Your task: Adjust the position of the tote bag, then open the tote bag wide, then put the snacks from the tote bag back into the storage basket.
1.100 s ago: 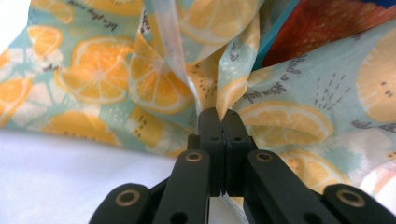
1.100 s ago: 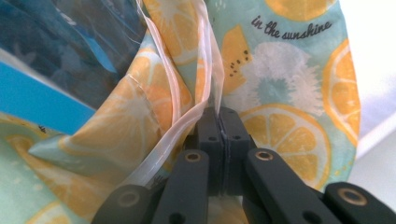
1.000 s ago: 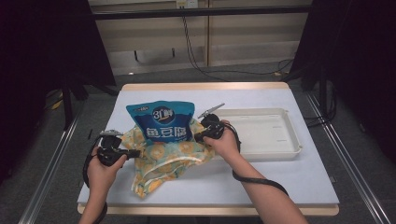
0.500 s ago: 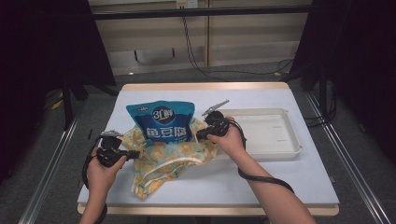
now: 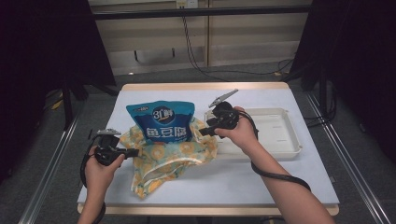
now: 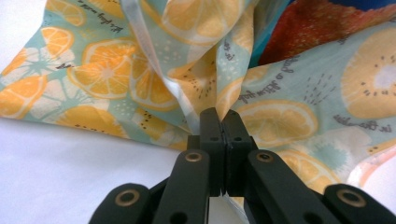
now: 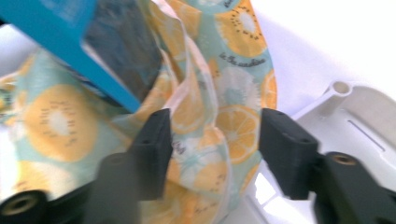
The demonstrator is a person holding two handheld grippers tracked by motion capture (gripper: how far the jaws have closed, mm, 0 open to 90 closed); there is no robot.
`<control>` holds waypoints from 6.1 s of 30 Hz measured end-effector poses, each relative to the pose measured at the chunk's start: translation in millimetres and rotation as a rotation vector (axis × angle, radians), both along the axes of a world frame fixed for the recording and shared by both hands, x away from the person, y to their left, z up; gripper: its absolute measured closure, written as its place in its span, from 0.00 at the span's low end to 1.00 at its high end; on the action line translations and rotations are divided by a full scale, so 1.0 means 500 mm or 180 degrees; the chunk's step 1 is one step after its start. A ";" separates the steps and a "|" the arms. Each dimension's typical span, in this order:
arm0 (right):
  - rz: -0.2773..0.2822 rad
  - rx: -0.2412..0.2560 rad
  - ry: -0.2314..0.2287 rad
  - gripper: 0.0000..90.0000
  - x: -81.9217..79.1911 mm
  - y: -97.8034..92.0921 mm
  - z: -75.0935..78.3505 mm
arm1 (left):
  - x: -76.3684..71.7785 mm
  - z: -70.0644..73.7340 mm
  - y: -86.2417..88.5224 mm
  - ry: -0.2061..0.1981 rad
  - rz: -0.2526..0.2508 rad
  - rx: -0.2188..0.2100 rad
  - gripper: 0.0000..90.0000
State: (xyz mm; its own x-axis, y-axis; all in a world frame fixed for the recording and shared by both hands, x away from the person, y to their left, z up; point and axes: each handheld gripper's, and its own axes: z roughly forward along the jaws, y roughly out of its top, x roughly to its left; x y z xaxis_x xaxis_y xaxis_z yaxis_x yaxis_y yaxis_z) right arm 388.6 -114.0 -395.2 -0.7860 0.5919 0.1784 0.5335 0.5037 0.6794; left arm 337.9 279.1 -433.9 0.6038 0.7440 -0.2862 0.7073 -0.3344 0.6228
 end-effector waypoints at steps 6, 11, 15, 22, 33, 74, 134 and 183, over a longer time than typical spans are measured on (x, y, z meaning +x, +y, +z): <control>0.0041 -0.0061 0.0103 0.30 -0.009 -0.004 0.017 | 0.002 0.003 0.002 -0.0064 0.0042 -0.0116 0.82; 0.0062 -0.0036 0.0116 0.23 -0.009 -0.011 0.030 | 0.001 0.008 0.004 -0.0024 0.0050 -0.0153 0.66; 0.0152 -0.0033 0.0106 0.17 -0.012 -0.013 0.036 | 0.001 0.012 0.005 -0.0061 0.0081 -0.0026 0.48; 0.0220 -0.0138 0.0103 0.11 -0.021 -0.007 0.039 | -0.001 0.012 0.005 -0.0135 0.0066 -0.0031 0.18; 0.0354 -0.0157 0.0066 0.08 -0.029 -0.006 0.067 | -0.007 0.010 0.009 -0.0214 -0.0046 0.0001 0.08; 0.0528 -0.0173 0.0050 0.11 -0.017 0.054 0.187 | -0.007 0.018 0.005 -0.0135 0.0011 0.0170 0.04; 0.0803 -0.0303 -0.0008 0.31 0.023 0.137 0.249 | -0.007 0.015 0.003 -0.0134 -0.0014 0.0167 0.04; 0.1240 -0.0850 -0.0014 1.00 0.039 0.225 0.238 | -0.007 0.013 -0.006 -0.0116 -0.0046 0.0174 0.04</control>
